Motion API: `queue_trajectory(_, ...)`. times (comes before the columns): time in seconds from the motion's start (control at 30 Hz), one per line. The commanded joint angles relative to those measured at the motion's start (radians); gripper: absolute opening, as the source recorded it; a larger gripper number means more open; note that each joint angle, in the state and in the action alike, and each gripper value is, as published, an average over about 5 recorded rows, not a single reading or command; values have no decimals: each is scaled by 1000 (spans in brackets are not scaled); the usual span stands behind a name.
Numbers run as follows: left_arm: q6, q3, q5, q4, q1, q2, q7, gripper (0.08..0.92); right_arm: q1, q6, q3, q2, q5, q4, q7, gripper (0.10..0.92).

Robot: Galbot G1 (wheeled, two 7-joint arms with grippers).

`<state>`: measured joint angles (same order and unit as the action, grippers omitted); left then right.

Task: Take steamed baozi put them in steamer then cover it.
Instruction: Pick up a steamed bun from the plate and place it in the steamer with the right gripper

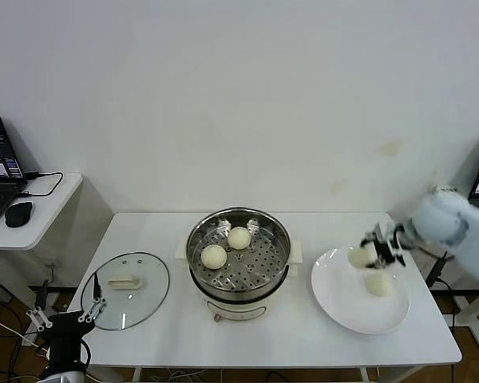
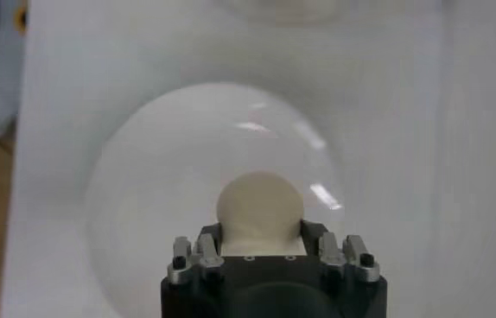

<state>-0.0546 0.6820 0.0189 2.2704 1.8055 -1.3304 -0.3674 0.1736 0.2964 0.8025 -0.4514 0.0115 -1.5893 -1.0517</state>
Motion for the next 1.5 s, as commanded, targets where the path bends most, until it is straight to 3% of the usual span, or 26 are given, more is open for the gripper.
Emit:
queue_trajectory(0.03,2,1,0,2,-1,0,1,823,490,1,221,-175,-182,9,-11,577)
queue_trajectory(0.37,1,18,-1,6,5,-15,1,823,497,-111,325,-451,-245,-20,30,577)
queue_trajectory(0.77,2,42,0,19,13,-35,1,823,436,-423,475,-638,-36,8,39,577)
queue_trajectory(1.2,-5,48,2,23,22,-56,-6,823,375,-620,513,-695,150,30,25,585)
queue_trajectory(1.5,-8,45,1,14,16,-58,-7,823,340,-658,528,-691,184,32,32,585)
